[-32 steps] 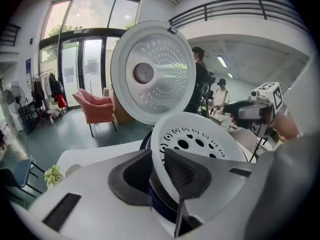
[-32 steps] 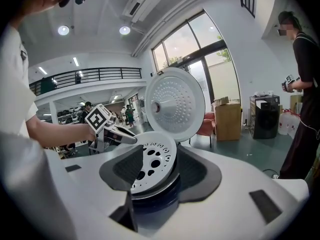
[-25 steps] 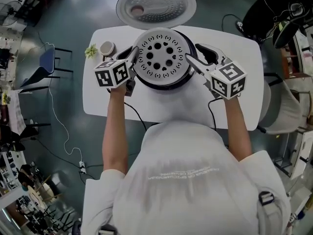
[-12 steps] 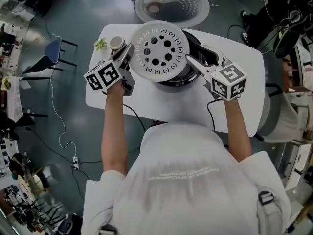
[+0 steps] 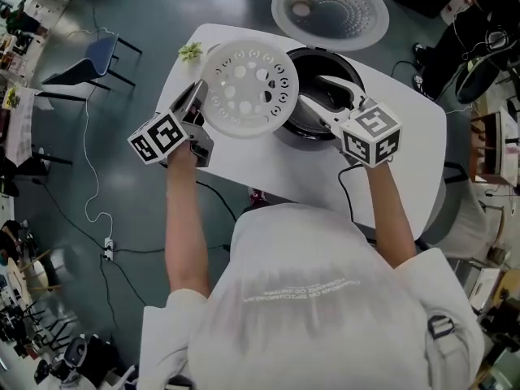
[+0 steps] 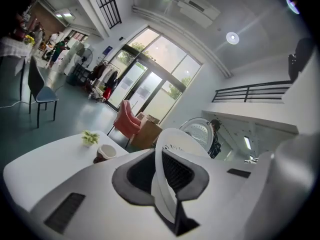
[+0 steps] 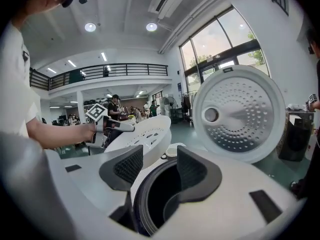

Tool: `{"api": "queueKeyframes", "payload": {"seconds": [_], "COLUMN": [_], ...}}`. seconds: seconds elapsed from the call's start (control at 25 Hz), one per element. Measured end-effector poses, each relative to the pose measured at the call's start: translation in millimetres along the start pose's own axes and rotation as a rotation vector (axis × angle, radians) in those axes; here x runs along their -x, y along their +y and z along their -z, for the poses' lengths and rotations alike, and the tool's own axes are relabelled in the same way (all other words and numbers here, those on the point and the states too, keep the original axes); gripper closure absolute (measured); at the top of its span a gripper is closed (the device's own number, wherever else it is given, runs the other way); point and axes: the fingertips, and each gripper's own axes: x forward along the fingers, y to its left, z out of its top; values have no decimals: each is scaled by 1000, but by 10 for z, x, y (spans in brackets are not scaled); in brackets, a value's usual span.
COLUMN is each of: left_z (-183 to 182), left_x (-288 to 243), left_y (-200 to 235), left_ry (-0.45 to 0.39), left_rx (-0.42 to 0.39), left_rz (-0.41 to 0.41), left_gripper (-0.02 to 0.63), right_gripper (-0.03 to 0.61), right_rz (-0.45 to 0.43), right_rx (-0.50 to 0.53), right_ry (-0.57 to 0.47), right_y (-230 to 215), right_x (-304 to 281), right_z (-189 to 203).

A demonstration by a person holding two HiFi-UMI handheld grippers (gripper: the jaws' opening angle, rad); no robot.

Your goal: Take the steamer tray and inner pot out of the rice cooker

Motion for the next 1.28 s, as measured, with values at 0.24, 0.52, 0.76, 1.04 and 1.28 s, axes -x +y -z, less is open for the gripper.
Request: {"api": "queueKeyframes", "payload": {"seconds": [0.24,0.52,0.76,1.04,1.28], "left_z": [-16,283,655,1014,1108], "left_x": [548,884,973,651,317], "left_y": [636,1430,2150,2693,2828], "left_ry": [-29,0,86,206,234], "left_rx": [35,112,133,160,159], "left_rz": [-107,-212,-285,-283,-267], "left_gripper": [566,565,565,565,563], "right_gripper": [359,360,360,359,359], "right_rz": [-80,-180,-188,-134,-101], "right_rx": [-8,-10,-69,-124,-176], "right_ry": [48,127,202,292,330], "right_y": [521,1141,1400,1419,1298], "right_x": [-520,-1218,-1735,-2153,-2284], "right_z": [2,279,739,1125,1298]}}
